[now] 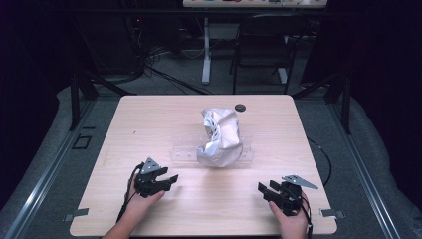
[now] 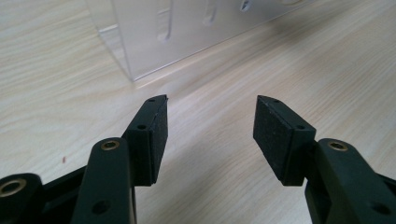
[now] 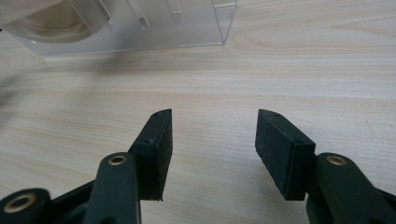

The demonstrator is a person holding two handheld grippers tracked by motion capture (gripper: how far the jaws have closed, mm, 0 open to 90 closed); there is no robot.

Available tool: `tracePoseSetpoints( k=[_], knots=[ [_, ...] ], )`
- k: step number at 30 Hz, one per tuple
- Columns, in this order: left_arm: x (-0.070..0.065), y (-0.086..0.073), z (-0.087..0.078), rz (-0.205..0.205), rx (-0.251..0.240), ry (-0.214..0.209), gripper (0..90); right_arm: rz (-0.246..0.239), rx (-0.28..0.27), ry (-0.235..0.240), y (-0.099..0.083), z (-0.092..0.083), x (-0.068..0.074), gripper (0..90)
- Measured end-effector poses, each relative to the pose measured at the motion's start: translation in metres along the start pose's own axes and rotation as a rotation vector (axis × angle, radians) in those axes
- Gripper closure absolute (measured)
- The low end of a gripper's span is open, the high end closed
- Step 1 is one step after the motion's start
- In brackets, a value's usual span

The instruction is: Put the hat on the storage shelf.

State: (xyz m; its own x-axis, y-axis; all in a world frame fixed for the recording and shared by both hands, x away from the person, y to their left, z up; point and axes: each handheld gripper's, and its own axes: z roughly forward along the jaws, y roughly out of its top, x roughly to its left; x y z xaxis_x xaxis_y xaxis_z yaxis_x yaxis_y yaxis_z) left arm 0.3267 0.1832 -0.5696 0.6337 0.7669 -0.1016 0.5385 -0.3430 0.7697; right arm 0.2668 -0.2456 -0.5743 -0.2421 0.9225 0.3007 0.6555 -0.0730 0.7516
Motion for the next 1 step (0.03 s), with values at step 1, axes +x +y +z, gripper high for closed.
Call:
tracePoseSetpoints(
  k=[1],
  knots=[
    [-0.0026,0.0016,0.0019,0.008,-0.004,-0.005,45.7,0.004,-0.01,0.004,-0.0003,0.0016,0.0006,45.9]
  ],
)
